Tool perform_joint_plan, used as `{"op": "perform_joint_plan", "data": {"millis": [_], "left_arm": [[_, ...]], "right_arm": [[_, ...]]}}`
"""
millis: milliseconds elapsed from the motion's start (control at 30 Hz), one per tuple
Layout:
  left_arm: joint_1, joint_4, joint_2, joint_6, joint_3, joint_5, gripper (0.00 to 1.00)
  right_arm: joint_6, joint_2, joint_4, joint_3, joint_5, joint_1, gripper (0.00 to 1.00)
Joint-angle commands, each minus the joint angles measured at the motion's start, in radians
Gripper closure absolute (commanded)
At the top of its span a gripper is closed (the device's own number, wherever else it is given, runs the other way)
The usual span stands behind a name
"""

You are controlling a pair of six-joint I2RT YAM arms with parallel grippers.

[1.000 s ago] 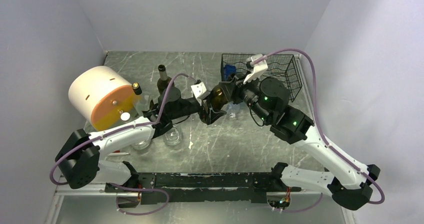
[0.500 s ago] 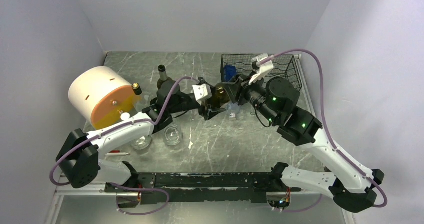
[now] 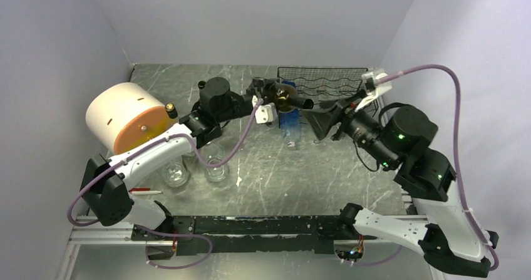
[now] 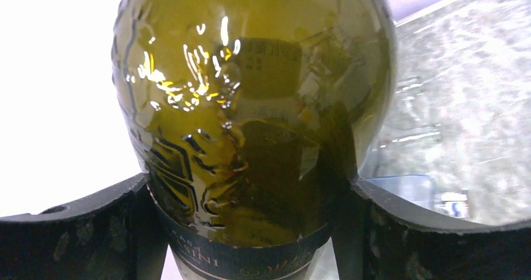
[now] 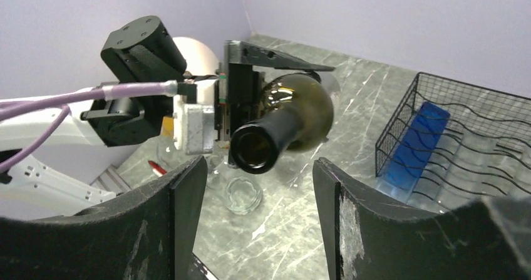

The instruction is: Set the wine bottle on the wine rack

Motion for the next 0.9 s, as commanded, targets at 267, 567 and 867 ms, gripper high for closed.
{"op": "perform_joint_plan", "data": {"millis": [267, 567, 867], "left_arm": [[-0.074, -0.151, -0.023, 0.639, 0.157, -0.013, 0.93], [-0.113, -0.126, -0.011, 0.865, 0.113, -0.143, 0.93], [-0.113, -0.129, -0.001, 0.924, 0.094, -0.179, 0.93]], "right_arm": [[0.041, -0.021, -0.213, 0.057, 0.067, 0.004, 0.27], [0.068, 0.022, -0.256, -0.011, 0.057, 0.004, 0.26], [0.126, 0.027, -0.293, -0.133, -0.002, 0.003, 0.3]]}}
